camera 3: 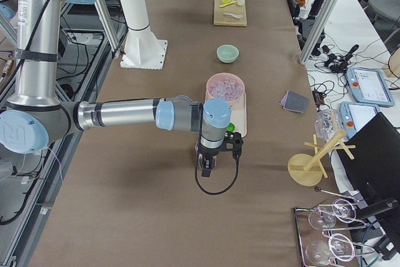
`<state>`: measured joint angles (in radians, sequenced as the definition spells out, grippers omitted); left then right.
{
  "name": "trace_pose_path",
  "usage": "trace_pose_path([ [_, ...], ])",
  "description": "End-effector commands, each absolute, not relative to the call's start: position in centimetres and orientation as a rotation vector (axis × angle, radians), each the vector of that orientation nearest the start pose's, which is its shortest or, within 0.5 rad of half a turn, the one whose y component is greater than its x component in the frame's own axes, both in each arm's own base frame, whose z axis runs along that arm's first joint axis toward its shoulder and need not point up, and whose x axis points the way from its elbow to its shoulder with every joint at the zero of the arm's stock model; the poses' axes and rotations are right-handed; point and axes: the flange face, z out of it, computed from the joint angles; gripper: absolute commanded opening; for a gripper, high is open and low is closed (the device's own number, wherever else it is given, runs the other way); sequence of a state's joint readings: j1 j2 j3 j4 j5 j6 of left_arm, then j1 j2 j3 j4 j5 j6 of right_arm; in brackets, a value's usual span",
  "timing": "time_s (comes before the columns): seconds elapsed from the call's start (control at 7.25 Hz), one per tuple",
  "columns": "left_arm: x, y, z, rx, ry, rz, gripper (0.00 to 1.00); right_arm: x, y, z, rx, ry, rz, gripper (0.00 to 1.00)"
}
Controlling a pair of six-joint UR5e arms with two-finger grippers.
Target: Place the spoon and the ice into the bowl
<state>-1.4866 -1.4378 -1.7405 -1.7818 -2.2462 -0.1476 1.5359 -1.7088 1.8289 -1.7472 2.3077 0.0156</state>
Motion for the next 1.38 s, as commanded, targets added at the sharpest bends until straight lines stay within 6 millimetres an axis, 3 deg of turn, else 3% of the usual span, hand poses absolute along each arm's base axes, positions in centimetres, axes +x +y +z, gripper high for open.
trace_pose_path([
  [0.0, -3.2, -45.6, 62.1, 0.158, 0.699, 0.024, 0.98, 5.2, -42.8, 61.5, -0.071, -0.739, 0.003, 1.0],
  [0.97, -3.2, -45.8, 62.0, 0.161, 0.704, 0.026, 0.98, 5.1, -43.0, 61.4, -0.068, -0.741, -0.003, 1.0],
  [1.1, -3.2, -46.2, 61.1, 0.177, 0.705, 0.032, 0.98, 5.1, -43.2, 60.8, -0.054, -0.741, -0.009, 1.0],
  [1.24, -2.9, -47.8, 57.7, 0.248, 0.714, 0.056, 0.98, 4.8, -44.1, 59.0, -0.018, -0.774, -0.027, 1.0],
])
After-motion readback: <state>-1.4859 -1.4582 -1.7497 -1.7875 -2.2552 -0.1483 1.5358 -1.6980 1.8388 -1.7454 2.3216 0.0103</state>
